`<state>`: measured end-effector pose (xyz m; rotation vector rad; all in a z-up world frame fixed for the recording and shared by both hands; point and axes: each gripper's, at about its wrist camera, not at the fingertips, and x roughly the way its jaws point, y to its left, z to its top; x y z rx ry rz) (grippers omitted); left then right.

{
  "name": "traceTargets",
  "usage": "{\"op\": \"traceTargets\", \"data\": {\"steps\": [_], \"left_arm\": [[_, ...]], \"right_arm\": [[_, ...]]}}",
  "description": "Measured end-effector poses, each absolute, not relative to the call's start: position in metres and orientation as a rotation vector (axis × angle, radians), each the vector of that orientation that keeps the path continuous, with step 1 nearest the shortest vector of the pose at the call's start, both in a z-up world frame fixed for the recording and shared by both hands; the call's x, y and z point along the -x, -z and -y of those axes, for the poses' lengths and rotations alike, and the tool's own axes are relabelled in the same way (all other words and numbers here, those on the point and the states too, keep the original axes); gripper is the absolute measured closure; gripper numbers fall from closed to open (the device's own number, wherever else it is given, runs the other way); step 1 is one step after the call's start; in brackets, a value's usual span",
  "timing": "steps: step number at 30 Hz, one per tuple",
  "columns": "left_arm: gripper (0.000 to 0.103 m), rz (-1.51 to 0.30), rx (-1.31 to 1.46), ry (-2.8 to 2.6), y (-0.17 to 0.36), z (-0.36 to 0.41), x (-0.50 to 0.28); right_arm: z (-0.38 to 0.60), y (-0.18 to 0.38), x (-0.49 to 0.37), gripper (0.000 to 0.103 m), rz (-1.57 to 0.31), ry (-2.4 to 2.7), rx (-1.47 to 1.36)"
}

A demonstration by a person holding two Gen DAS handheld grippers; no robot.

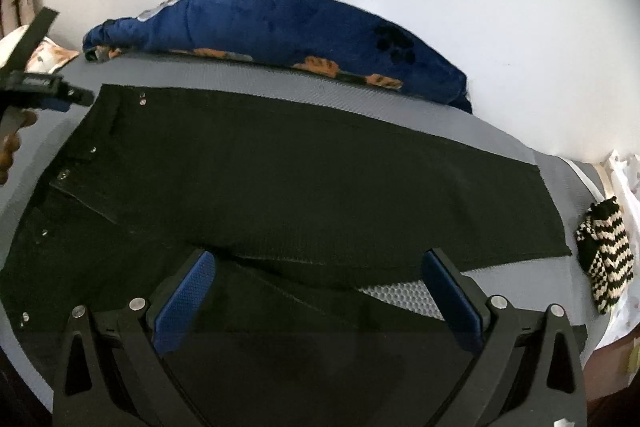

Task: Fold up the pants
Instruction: 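Lower the left gripper onto the trouser waistband and close on it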

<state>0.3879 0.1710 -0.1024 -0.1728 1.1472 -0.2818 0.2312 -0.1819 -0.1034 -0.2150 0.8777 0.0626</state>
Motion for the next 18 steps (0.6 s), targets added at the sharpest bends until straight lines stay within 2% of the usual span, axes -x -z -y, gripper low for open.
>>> {"op": "traceTargets", "data": {"steps": [4,13,15,16,17,18], "left_arm": [[0.0,-1.183,0.218,0.373,0.119,-0.171,-0.408],[0.007,-1.14,0.092,0.382,0.129,-0.161,-0.43],[0.018,-1.13,-0.032,0.405,0.13,-0.142,-0.427],[0.031,-1.121,-0.078,0.415,0.129,-0.135,-0.425],[0.049,-1.107,-0.083,0.444,0.124,-0.132,-0.419],[0.058,-1.11,-0.051,0.446,0.123,-0.134,-0.42]], "right_arm": [[0.185,0.109,-0.24,0.001,-0.899,-0.064,0.207],[0.184,0.104,-0.247,0.001,-0.895,-0.085,0.185],[0.182,0.103,-0.249,0.001,-0.893,-0.093,0.182],[0.181,0.104,-0.249,0.001,-0.893,-0.094,0.181],[0.181,0.104,-0.25,0.001,-0.892,-0.095,0.181],[0.18,0.105,-0.251,0.001,-0.893,-0.097,0.179]]}}
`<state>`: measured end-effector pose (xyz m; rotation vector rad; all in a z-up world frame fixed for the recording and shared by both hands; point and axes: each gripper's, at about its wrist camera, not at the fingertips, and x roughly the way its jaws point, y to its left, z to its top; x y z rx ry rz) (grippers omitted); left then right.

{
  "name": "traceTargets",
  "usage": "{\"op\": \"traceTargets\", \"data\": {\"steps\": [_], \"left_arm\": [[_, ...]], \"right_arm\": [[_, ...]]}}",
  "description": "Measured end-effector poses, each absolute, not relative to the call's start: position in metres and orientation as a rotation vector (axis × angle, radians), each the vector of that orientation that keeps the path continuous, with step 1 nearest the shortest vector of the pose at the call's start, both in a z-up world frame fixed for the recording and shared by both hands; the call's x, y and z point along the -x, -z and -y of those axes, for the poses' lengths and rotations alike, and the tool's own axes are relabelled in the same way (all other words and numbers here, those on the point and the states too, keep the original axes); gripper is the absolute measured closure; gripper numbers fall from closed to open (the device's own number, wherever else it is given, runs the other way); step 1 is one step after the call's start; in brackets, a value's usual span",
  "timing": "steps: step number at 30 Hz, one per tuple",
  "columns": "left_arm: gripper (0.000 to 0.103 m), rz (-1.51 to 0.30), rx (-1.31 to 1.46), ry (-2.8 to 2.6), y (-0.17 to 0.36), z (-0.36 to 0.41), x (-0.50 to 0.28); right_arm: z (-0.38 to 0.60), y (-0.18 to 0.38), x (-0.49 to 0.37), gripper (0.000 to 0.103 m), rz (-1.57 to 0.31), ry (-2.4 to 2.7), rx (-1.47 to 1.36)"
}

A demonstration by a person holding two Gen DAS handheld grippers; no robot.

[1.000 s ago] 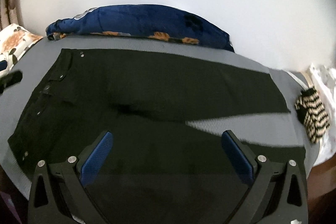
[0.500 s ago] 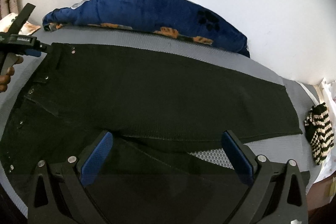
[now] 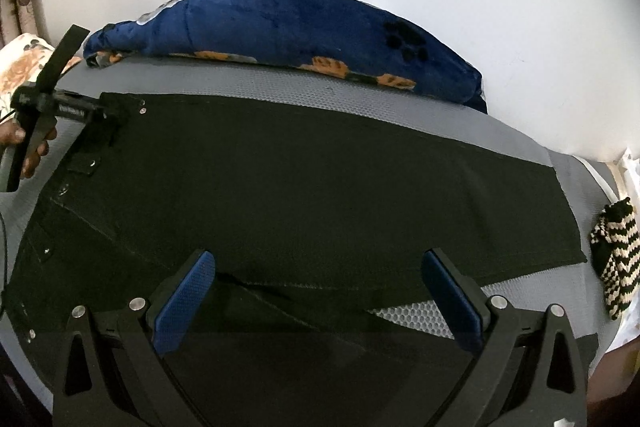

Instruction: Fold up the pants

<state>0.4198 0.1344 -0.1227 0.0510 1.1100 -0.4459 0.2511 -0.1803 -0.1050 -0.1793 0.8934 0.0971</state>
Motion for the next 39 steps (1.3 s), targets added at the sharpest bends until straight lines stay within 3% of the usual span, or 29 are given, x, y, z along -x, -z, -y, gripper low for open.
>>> {"op": "traceTargets", "data": {"steps": [2,5,11,14,22,30,32,34,36,39], "left_arm": [[0.08,-1.112,0.09,0.456,0.121,-0.15,-0.424],[0.084,-1.096,0.19,0.472,0.123,-0.161,-0.419],[0.086,-0.975,0.167,0.403,0.086,-0.141,-0.386],[0.086,-0.898,0.185,0.396,0.061,-0.131,-0.363],[0.086,-0.772,0.165,0.43,0.01,-0.104,-0.28],[0.086,-0.764,0.195,0.417,0.005,-0.098,-0.249],[0.086,-0.763,0.213,0.415,0.005,-0.099,-0.243],[0.086,-0.764,0.221,0.415,0.005,-0.099,-0.239],[0.086,-0.765,0.221,0.415,0.006,-0.099,-0.235],[0.085,-0.765,0.216,0.413,0.006,-0.096,-0.232]], "right_arm": [[0.182,0.107,-0.254,0.001,-0.899,-0.102,0.172],[0.188,0.111,-0.26,0.001,-0.915,-0.12,0.164],[0.221,0.108,-0.287,0.002,-0.873,-0.278,0.231],[0.237,0.1,-0.31,0.016,-0.824,-0.4,0.309],[0.24,0.101,-0.4,0.017,-0.893,-0.642,0.477],[0.202,0.144,-0.446,0.019,-1.028,-0.791,0.693],[0.196,0.154,-0.453,0.034,-1.072,-0.814,0.719],[0.192,0.163,-0.461,0.035,-1.122,-0.846,0.73],[0.19,0.164,-0.465,0.043,-1.153,-0.884,0.716],[0.192,0.162,-0.468,0.063,-1.202,-0.896,0.687]]}}
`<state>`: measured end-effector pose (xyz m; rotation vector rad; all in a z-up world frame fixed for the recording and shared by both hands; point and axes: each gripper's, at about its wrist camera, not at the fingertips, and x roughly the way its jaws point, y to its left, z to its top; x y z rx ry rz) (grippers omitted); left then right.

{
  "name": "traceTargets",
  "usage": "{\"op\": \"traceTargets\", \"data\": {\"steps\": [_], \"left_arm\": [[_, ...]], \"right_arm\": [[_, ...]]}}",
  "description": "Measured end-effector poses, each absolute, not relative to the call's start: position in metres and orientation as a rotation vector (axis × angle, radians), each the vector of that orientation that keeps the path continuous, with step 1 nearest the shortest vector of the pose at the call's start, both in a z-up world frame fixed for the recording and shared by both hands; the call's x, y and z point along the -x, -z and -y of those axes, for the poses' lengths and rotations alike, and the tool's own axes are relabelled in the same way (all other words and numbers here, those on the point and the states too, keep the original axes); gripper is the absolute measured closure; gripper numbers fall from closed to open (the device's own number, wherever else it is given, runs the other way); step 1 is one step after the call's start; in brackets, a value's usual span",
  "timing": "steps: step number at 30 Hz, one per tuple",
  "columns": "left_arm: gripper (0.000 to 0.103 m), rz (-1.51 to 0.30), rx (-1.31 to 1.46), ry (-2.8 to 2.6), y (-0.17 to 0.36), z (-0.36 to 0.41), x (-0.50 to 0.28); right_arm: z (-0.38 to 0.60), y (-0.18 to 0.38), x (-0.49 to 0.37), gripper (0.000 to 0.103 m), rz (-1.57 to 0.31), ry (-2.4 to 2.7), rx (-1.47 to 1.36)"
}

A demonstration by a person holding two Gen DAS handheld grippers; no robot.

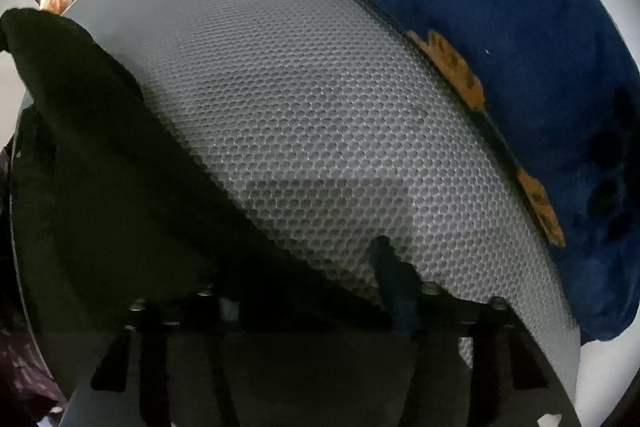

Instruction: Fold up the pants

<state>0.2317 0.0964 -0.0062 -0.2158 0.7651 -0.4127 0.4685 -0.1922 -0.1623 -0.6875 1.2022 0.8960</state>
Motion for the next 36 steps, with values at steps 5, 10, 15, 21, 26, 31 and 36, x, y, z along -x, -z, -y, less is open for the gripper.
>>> {"op": "traceTargets", "data": {"steps": [5,10,15,21,26,31,36], "left_arm": [[0.086,-0.763,0.231,0.399,0.008,-0.101,-0.233],[0.085,-0.755,0.238,0.374,0.008,-0.109,-0.227],[0.085,-0.774,0.259,0.364,0.011,-0.122,-0.208],[0.085,-0.803,0.29,0.351,0.021,-0.134,-0.172],[0.084,-0.844,0.268,0.35,0.039,-0.14,-0.145],[0.084,-0.888,0.254,0.336,0.06,-0.15,-0.123],[0.084,-0.943,0.245,0.314,0.081,-0.16,-0.11]], "right_arm": [[0.204,0.157,-0.455,0.096,-1.188,-0.806,0.714],[0.209,0.137,-0.407,0.098,-1.062,-0.673,0.753],[0.222,0.102,-0.342,0.098,-0.956,-0.547,0.703],[0.227,0.104,-0.255,0.098,-0.93,-0.467,0.6],[0.224,0.124,-0.197,0.098,-0.959,-0.439,0.52],[0.213,0.14,-0.156,0.098,-0.98,-0.432,0.458],[0.207,0.158,-0.131,0.098,-1.018,-0.439,0.465]]}}
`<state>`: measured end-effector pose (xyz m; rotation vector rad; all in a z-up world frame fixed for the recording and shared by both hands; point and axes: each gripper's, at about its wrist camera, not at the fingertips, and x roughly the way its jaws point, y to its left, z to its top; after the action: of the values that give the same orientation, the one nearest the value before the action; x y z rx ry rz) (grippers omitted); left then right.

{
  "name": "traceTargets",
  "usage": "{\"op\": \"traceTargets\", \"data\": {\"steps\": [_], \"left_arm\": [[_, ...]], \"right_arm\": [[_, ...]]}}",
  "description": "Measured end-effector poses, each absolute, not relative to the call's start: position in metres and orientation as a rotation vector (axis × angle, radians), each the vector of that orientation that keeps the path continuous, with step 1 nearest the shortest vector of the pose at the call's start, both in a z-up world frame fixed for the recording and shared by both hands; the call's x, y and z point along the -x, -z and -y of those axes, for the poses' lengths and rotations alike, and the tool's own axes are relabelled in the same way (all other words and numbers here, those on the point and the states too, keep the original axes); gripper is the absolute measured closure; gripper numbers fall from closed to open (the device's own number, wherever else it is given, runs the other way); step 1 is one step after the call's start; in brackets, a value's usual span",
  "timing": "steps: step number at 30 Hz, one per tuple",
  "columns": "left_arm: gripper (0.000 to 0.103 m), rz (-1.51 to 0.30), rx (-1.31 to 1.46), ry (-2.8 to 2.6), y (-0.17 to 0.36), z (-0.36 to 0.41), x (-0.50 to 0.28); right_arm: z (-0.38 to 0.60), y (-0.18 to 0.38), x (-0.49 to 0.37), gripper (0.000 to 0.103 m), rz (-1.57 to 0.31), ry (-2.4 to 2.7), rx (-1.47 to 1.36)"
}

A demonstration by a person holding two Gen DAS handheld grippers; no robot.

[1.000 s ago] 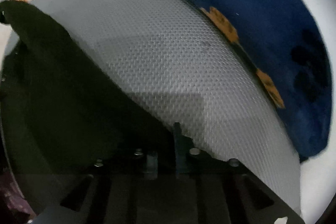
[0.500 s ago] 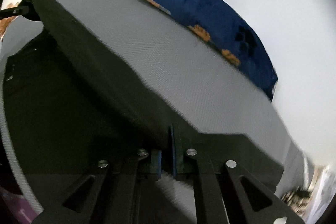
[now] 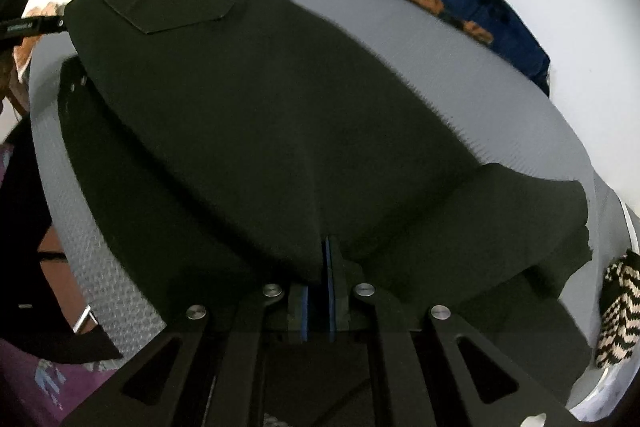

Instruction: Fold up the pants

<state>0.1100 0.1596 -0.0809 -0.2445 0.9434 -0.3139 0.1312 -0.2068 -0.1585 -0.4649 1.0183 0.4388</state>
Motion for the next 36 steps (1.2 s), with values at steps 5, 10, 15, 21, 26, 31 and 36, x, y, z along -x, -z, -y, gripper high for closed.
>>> {"op": "traceTargets", "data": {"steps": [5,10,15,21,26,31,36], "left_arm": [[0.084,-0.995,0.186,0.273,0.099,-0.162,-0.099],[0.075,-1.021,0.071,0.219,0.092,-0.162,-0.092],[0.051,-0.99,0.014,0.12,0.078,-0.176,-0.08],[0.041,-0.864,0.034,0.25,0.022,-0.133,-0.082],[0.028,-0.842,-0.008,0.599,-0.002,-0.019,-0.097],[0.028,-0.89,0.066,0.9,0.009,0.085,-0.111],[0.028,-0.96,-0.036,0.98,0.044,0.161,-0.108]], "right_arm": [[0.209,0.158,-0.125,0.096,-1.007,-0.412,0.464],[0.202,0.156,-0.115,0.094,-0.975,-0.403,0.544],[0.203,0.151,-0.107,0.091,-0.958,-0.414,0.517],[0.229,0.125,-0.084,0.052,-0.819,-0.464,0.241],[0.294,0.108,-0.079,0.05,-0.782,-0.334,-0.018],[0.377,0.09,-0.118,0.049,-0.831,-0.243,-0.272],[0.448,0.089,-0.161,0.049,-0.844,-0.194,-0.528]]}}
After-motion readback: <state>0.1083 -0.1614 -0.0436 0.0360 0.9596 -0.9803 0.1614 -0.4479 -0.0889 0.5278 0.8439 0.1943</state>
